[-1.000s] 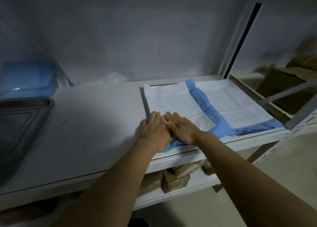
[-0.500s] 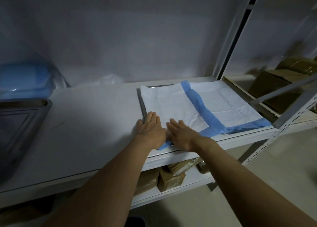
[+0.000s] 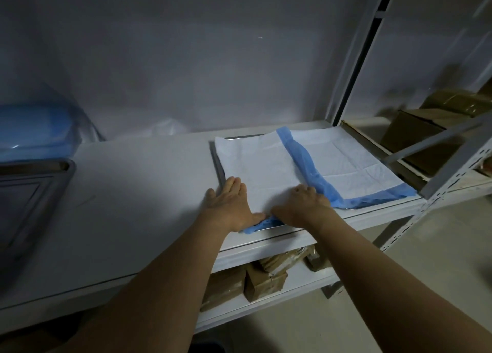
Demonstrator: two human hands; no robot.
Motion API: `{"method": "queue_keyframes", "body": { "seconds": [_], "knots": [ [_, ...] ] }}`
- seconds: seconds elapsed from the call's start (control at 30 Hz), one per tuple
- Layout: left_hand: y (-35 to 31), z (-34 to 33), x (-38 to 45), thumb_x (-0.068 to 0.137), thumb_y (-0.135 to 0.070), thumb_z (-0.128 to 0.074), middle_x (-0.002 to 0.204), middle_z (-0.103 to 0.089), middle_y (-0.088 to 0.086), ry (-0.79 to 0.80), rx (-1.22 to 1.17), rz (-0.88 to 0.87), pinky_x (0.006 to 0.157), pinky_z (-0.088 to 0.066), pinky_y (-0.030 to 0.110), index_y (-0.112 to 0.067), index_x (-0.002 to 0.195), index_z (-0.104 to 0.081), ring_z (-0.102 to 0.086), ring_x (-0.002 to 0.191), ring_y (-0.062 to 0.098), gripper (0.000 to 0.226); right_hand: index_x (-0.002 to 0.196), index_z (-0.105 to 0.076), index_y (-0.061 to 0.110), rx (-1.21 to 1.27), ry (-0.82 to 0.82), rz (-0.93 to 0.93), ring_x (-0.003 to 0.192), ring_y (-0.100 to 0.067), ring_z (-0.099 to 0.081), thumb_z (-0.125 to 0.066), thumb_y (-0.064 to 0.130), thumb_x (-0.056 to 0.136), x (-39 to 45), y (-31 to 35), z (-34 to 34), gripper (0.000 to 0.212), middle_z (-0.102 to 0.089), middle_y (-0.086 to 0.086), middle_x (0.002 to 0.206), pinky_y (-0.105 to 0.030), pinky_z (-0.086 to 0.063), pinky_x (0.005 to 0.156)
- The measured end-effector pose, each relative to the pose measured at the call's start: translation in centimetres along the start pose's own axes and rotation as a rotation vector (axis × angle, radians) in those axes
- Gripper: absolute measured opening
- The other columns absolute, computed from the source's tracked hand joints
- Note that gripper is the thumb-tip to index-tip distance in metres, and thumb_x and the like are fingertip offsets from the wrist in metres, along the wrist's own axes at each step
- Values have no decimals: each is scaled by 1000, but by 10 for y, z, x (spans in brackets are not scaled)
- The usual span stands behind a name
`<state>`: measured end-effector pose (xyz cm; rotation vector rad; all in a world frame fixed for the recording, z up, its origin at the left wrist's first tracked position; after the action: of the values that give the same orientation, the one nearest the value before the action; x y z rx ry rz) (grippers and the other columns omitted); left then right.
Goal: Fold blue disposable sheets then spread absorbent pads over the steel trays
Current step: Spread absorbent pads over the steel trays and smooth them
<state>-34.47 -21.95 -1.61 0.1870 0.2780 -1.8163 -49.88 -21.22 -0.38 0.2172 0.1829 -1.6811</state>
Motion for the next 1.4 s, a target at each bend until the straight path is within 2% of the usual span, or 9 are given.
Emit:
{"method": "queue_keyframes", "body": {
  "seconds": [0.1, 0.33, 0.47, 0.67, 0.77, 0.87, 1.07, 1.3, 1.4],
  "knots": [
    [3, -1, 2, 85, -71, -35, 159, 13, 1, -12, 10, -18, 117, -8, 53, -11, 151, 2, 15, 147, 19, 96, 144, -24, 10, 72, 82, 86, 140, -28, -25, -48, 69, 79, 3, -11, -2, 91, -24, -8, 151, -48, -27, 112],
    [6, 5, -7, 87, -68, -38, 160, 4, -2, -81, 30, -5, 115, -5, 58, -23, 151, -12, 13, 147, 22, 82, 143, -21, 17, 35, 13, 84, 146, -22, -9, -34, 74, 82, -2, -16, -15, 85, -14, -1, 155, -64, -6, 111],
    [5, 7, -28, 91, -61, -37, 160, -1, -1, -145, -56, 5, 117, -3, 55, -30, 148, -25, 9, 147, 26, 65, 144, -22, 13, -25, -48, 97, 145, -27, -10, -34, 68, 86, -9, -7, -9, 80, -17, -7, 154, -55, -8, 116],
    [19, 9, -57, 96, -48, -38, 160, -4, -1, -149, -147, 14, 119, -5, 50, -28, 148, -24, 4, 148, 23, 58, 139, -31, 19, 34, -28, 256, 139, -27, -24, -28, 41, 99, -34, 21, -3, 46, -26, -6, 149, -49, -18, 114],
    [34, 10, -70, 96, -44, -43, 160, -9, 0, -165, -188, 52, 119, -6, 49, -25, 148, -26, 0, 148, 22, 58, 144, -28, 19, 72, -35, 325, 141, -27, -21, -28, 36, 101, -46, 41, 1, 47, -24, -6, 152, -45, -22, 114],
    [56, 13, -85, 95, -42, -46, 158, -17, 0, -197, -217, 96, 120, -9, 44, -25, 144, -36, -9, 147, 20, 52, 143, -35, 15, 139, -70, 367, 138, -26, -28, -30, 32, 102, -56, 68, 8, 45, -33, -6, 149, -40, -29, 112],
    [118, 24, -116, 91, -38, -54, 134, -49, 2, -300, -265, 185, 108, -35, 36, -22, 122, -61, -44, 126, 22, 36, 130, -57, 18, 337, -147, 413, 125, -22, -49, -46, 26, 96, -71, 136, 27, 36, -48, -2, 139, -29, -40, 101],
    [221, 36, -147, 84, -19, -64, 107, -65, 11, -485, -484, 344, 93, -47, 36, -6, 93, -72, -59, 106, 29, 18, 124, -60, 20, 451, -162, 517, 118, -19, -55, -49, 24, 96, -70, 226, 46, 31, -55, 1, 133, -25, -40, 96],
    [257, 47, -157, 86, -13, -59, 106, -66, 16, -570, -581, 421, 89, -46, 36, -1, 97, -68, -59, 105, 33, 19, 123, -61, 21, 501, -156, 539, 114, -20, -56, -47, 24, 96, -63, 265, 54, 30, -57, 1, 130, -23, -40, 91]
  ]
}}
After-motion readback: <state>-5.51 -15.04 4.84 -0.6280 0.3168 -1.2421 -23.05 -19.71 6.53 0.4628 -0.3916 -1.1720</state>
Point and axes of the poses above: each hand's wrist, its own x-axis towards the middle knuckle, its own z-axis out of the back of the hand, y = z × x, the point moved 3 cm from there along x, towards the middle knuckle
